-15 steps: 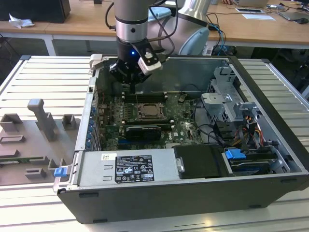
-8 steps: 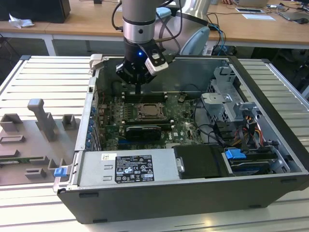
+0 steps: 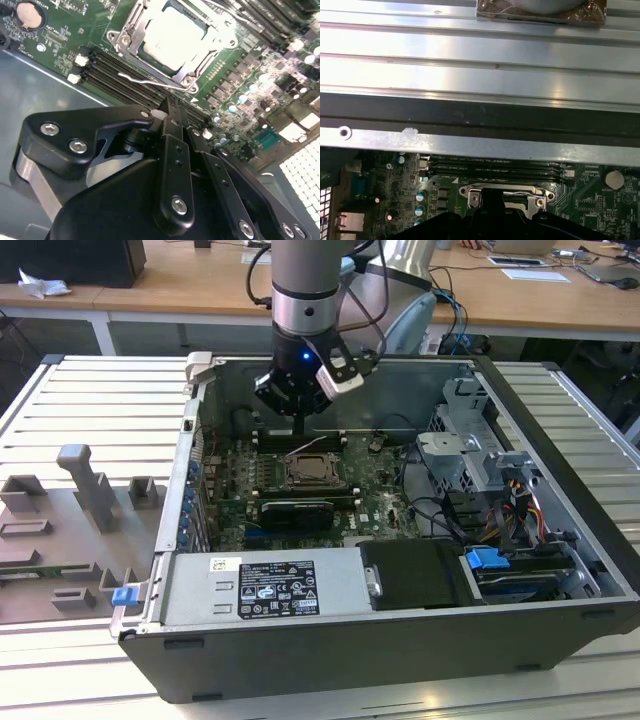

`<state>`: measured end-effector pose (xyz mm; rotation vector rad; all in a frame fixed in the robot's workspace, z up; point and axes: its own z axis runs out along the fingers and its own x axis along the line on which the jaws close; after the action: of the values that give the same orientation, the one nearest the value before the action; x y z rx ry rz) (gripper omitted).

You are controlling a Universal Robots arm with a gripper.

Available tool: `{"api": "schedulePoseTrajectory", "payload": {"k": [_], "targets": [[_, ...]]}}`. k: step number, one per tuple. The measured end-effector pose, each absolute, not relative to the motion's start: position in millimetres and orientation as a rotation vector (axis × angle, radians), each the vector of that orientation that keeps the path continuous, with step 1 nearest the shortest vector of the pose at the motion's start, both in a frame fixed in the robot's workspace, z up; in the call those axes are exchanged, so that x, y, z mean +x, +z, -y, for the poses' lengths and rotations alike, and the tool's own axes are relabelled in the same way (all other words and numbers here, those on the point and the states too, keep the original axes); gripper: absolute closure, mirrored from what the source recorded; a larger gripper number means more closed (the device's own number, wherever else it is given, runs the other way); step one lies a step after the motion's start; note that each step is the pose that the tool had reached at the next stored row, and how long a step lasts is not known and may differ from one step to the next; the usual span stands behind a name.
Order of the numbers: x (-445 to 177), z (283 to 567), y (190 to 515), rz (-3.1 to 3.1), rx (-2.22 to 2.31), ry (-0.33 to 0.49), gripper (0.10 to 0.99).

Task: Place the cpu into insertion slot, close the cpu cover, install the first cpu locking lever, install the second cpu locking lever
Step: 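Install the first cpu locking lever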

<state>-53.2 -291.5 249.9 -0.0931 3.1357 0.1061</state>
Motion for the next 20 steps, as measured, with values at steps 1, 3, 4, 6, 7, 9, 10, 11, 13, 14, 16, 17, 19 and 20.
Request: {"api": "schedulePoseTrajectory", "payload": {"k": [1, 3, 4, 6, 7, 9, 10, 11, 13, 14, 16, 17, 19, 20], "targets": [[-53, 292, 248, -3.136, -0.093, 0.106, 0.98], [-52, 292, 245, -3.136, -0.093, 0.107, 0.98], [-51, 292, 244, -3.135, -0.093, 0.119, 0.98], [-50, 292, 243, -3.133, -0.091, 0.154, 0.98], [-49, 292, 242, -3.132, -0.091, 0.161, 0.98], [-49, 292, 239, -3.131, -0.091, 0.161, 0.98], [-48, 292, 239, -3.132, -0.091, 0.161, 0.98], [-48, 292, 238, -3.132, -0.091, 0.161, 0.98], [-48, 292, 238, -3.132, -0.091, 0.161, 0.98], [-48, 292, 238, -3.132, -0.091, 0.161, 0.98], [-48, 292, 237, -3.131, -0.091, 0.161, 0.98], [-48, 292, 237, -3.131, -0.091, 0.161, 0.98], [-48, 292, 236, -3.131, -0.091, 0.161, 0.98], [-47, 292, 235, -3.131, -0.091, 0.161, 0.98]]}}
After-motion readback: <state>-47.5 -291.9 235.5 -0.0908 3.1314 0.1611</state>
